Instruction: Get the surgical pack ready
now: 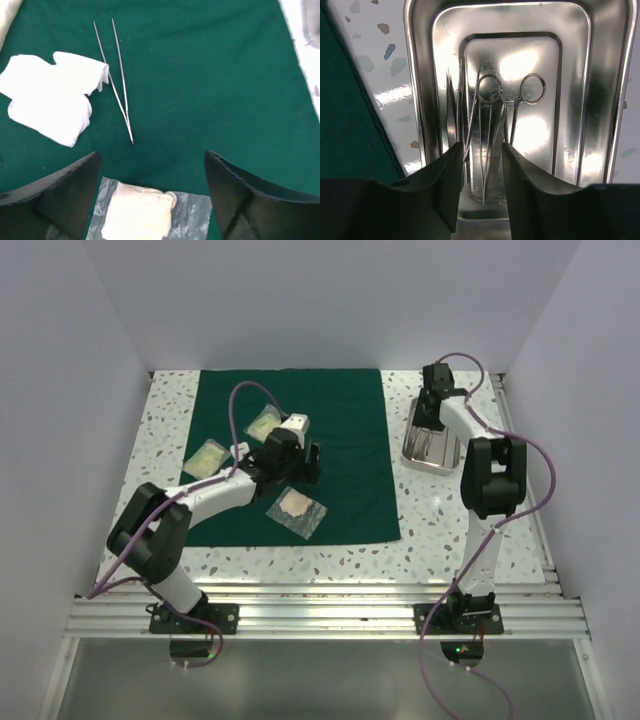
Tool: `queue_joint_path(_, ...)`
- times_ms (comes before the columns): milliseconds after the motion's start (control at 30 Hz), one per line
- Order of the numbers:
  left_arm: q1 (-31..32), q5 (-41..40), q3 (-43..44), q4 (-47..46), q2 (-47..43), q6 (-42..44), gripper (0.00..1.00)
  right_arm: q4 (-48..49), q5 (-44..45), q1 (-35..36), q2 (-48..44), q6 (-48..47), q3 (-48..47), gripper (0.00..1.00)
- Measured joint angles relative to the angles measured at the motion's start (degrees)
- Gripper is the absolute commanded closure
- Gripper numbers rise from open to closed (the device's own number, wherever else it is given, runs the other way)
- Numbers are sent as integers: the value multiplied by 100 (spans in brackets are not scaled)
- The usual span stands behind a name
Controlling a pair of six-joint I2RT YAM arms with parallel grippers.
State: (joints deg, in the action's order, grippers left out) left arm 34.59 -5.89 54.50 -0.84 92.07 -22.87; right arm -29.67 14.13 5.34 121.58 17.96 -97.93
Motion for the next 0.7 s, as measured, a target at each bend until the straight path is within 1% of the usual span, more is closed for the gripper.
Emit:
queue_joint_path(67, 4, -59, 251, 170, 308, 9, 19, 11, -20, 0, -149, 4, 72, 59)
queue_joint_path(133, 7, -94, 498, 302, 597, 15, 27, 37, -37, 0, -382, 20, 184, 59)
queue_joint_path(167, 7, -105, 586, 356, 702, 26, 32, 57, -46, 0, -518, 33, 251, 60)
queue_joint_path(233, 11, -153, 802, 479, 955, 55, 36, 105, -87, 0, -809, 52, 385, 60)
queue_joint_path(267, 13, -186, 887, 525, 1071, 74, 40, 131, -129, 0, -975, 66, 463, 60)
queue_joint_path(367, 26, -291, 1091, 667, 1362, 98, 46, 173, -203, 0, -1340, 107, 592, 60)
queue_joint_path(467, 37, -442, 1311, 813, 1655, 103, 49, 227, -317, 0, -1628, 149, 675, 61)
queue_joint_path(533, 42, -551, 1475, 946, 1843, 103, 54, 254, -350, 0, -1784, 157, 730, 62)
queue_joint_path(567, 42, -597, 1532, 979, 1908, 103, 62, 258, -367, 0, -1829, 164, 745, 62)
queue_joint_path(633, 44, -688, 1687, 1075, 2070, 107, 74, 275, -431, 0, -1910, 190, 765, 62)
queue_joint_path(667, 46, -741, 1757, 1117, 2118, 109, 84, 284, -468, 0, -1926, 195, 774, 62)
queue_joint_path(700, 46, -776, 1836, 1167, 2159, 118, 88, 308, -492, 0, -1947, 203, 800, 62)
